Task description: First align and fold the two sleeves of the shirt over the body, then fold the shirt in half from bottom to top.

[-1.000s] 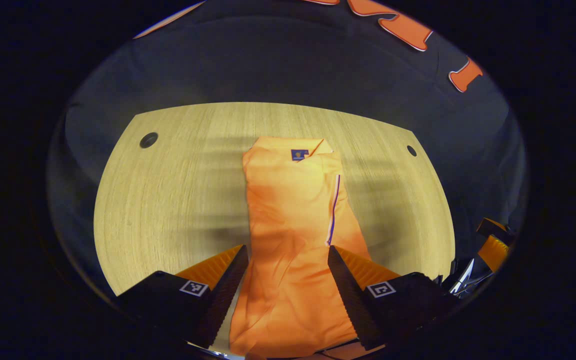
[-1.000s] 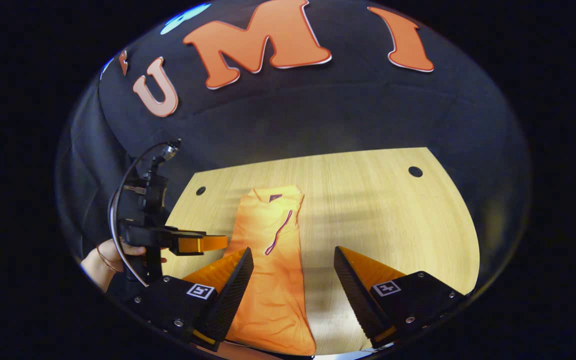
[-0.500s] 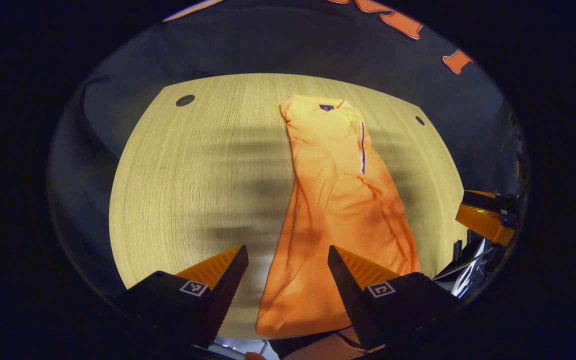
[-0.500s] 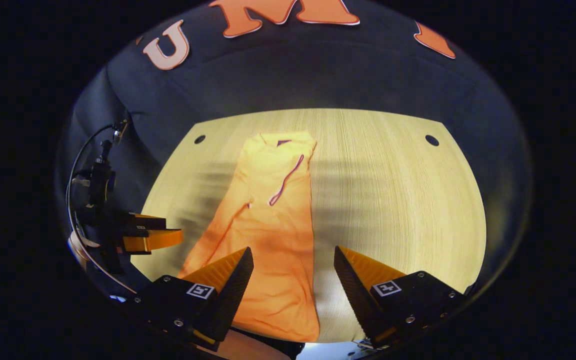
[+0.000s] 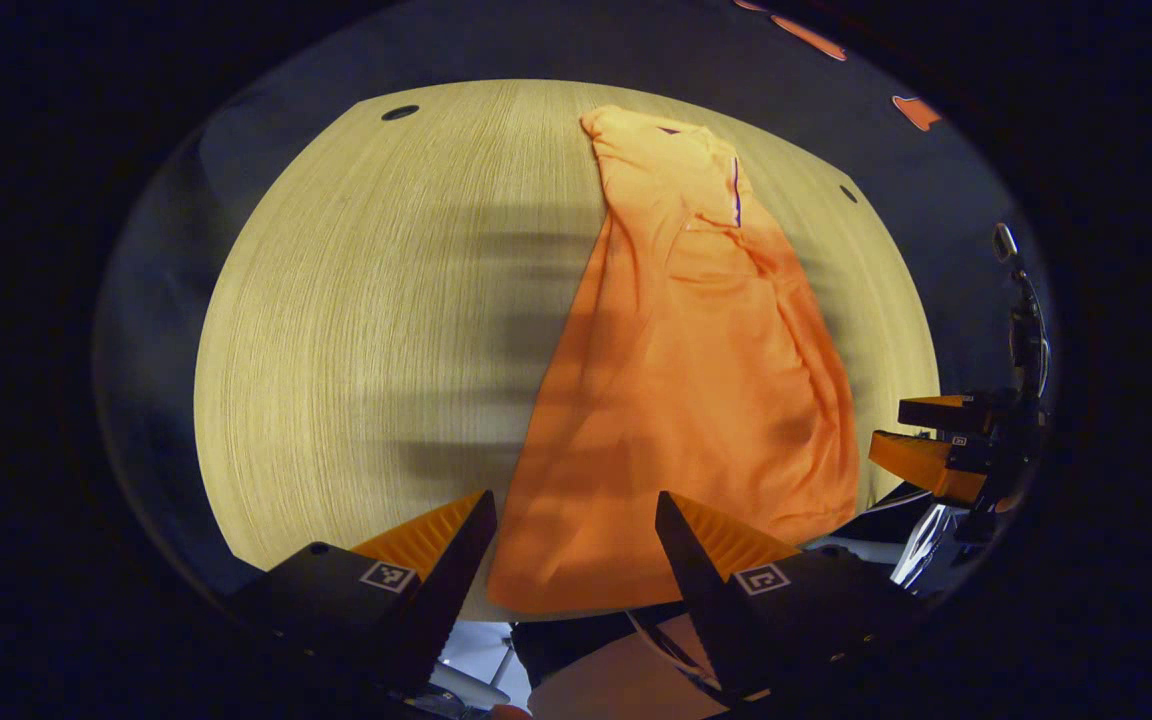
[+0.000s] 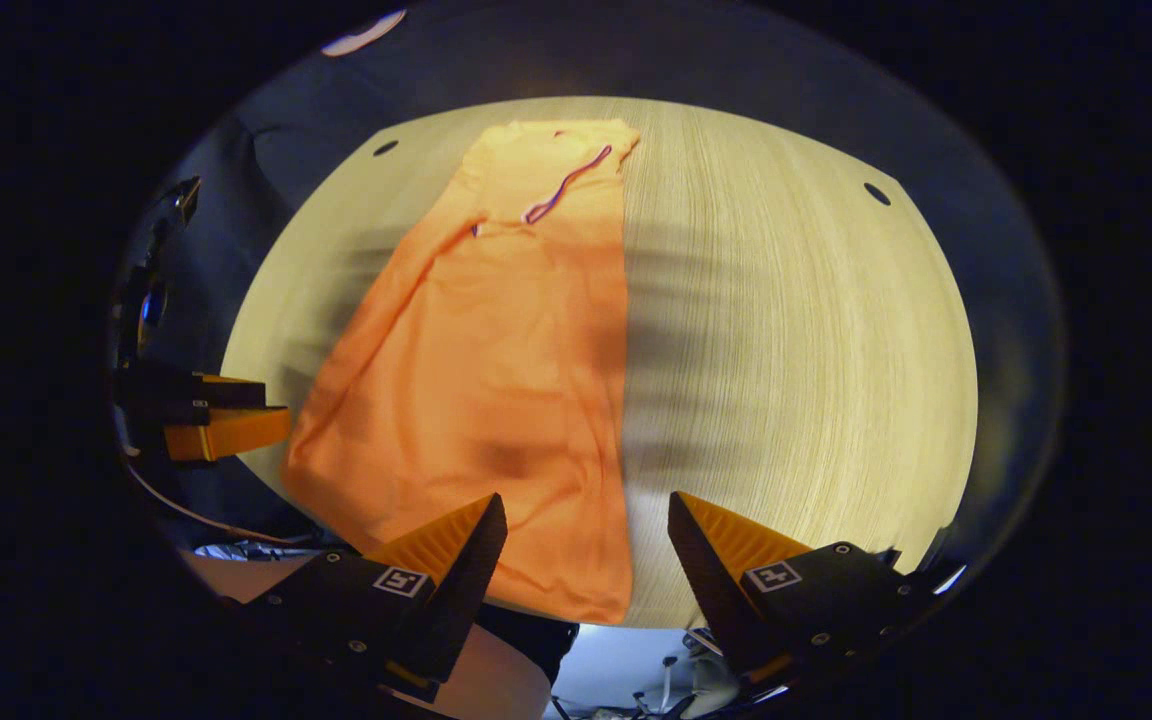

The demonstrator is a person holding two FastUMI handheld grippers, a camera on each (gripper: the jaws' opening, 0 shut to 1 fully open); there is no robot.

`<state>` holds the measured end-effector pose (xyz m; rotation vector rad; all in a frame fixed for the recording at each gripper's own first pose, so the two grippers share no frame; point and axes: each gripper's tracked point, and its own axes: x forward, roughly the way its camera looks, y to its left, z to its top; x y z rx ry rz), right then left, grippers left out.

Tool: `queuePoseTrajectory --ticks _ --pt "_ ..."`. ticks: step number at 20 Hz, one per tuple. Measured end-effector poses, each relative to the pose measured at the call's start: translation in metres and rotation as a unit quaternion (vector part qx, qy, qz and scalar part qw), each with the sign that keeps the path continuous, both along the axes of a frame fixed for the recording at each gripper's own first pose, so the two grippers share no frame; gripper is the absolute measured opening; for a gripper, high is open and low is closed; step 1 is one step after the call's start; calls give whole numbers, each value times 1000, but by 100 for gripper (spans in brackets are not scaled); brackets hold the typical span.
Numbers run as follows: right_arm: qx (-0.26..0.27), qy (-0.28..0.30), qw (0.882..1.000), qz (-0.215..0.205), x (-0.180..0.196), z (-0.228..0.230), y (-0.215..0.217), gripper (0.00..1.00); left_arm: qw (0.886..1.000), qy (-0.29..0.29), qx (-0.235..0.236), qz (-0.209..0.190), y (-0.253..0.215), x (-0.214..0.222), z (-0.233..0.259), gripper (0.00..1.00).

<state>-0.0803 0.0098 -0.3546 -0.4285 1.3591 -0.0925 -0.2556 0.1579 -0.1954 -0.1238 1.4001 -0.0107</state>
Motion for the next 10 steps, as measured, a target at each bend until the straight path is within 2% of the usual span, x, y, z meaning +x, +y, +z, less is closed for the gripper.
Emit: queuePoseTrajectory --ticks 5,10 --pt "-7 58 997 -48 -51 -28 -11 99 999 41 25 -1 4 -52 -27 99" --pt "-35 66 996 -58 -59 -45 -22 99 997 53 48 0 1 -68 -41 99"
